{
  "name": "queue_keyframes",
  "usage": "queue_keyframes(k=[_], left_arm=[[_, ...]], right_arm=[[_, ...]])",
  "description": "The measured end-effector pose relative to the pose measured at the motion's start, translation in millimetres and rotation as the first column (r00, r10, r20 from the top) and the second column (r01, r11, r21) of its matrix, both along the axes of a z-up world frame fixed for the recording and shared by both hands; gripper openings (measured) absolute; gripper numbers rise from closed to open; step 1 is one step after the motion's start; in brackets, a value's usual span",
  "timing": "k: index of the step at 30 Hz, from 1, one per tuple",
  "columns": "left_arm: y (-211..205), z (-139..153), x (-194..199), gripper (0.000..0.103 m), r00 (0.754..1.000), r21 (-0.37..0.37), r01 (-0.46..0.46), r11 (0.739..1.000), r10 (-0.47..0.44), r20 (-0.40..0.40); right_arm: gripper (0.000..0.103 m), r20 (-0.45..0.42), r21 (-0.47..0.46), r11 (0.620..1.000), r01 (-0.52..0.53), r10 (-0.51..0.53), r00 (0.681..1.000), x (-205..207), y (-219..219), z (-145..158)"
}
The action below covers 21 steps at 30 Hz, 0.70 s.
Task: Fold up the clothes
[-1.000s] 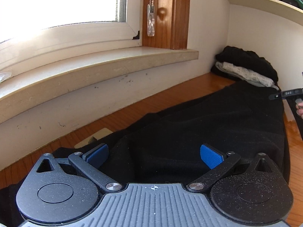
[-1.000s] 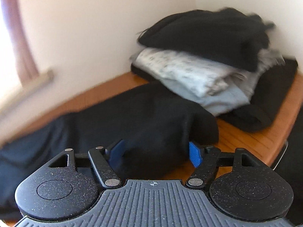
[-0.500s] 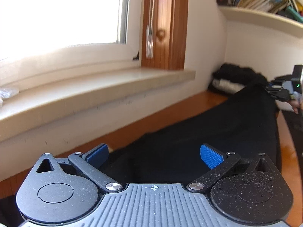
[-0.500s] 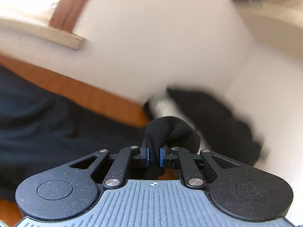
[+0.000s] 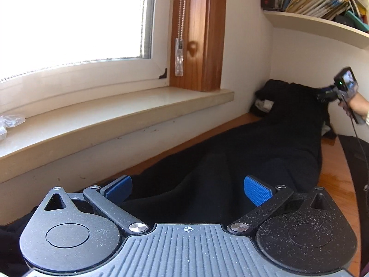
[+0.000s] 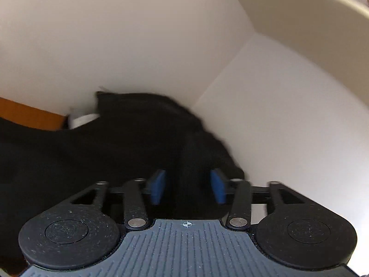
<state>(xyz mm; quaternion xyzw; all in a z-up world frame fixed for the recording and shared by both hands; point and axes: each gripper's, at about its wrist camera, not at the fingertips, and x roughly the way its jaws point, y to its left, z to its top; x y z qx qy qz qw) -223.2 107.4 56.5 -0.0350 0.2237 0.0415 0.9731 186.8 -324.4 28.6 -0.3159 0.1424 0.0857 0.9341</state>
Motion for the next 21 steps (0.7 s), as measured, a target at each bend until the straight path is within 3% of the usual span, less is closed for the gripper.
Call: queue_keyframes(k=[3, 5, 7, 11, 14, 17, 19, 21], left_arm=[[7, 0, -5, 0.103, 1.0, -0.006, -0.01, 1.0, 0.01, -0.002], [14, 0, -11, 0.103, 1.0, -0.011, -0.02, 1.0, 0.02, -0.004], [21, 0, -16, 0.103, 1.0, -0.016, -0.029, 0.999, 0.029, -0.006], [34, 1, -27, 0.103, 0.999, -0.025, -0.047, 0.999, 0.047, -0.01], [46, 0, -31, 0.103, 0.998, -0.047, -0.06, 0.997, 0.059, -0.022], [59, -3, -29, 0.103, 0.997, -0.081, -0.073, 0.994, 0.07, -0.044], [67, -3, -28, 0.102, 0.995, -0.095, -0.085, 0.992, 0.079, -0.06], [73, -1, -24, 0.092, 0.992, -0.082, -0.108, 0.991, 0.101, -0.077]], right_arm=[[0.07, -0.051, 0.103, 0.99, -0.096, 0.101, 0.994, -23, 10, -15], [0.08, -0.119, 0.215, 0.951, -0.224, 0.253, 0.96, -43, 26, -24], [0.081, -0.188, 0.345, 0.88, -0.327, 0.407, 0.894, -64, 44, -35], [0.087, -0.273, 0.541, 0.723, -0.43, 0.634, 0.723, -102, 78, -58], [0.092, -0.296, 0.59, 0.669, -0.453, 0.701, 0.649, -117, 98, -69], [0.094, -0.299, 0.596, 0.654, -0.466, 0.72, 0.627, -124, 112, -76], [0.096, -0.312, 0.591, 0.668, -0.451, 0.706, 0.636, -122, 115, -77], [0.097, -0.31, 0.592, 0.674, -0.443, 0.697, 0.646, -119, 116, -74]])
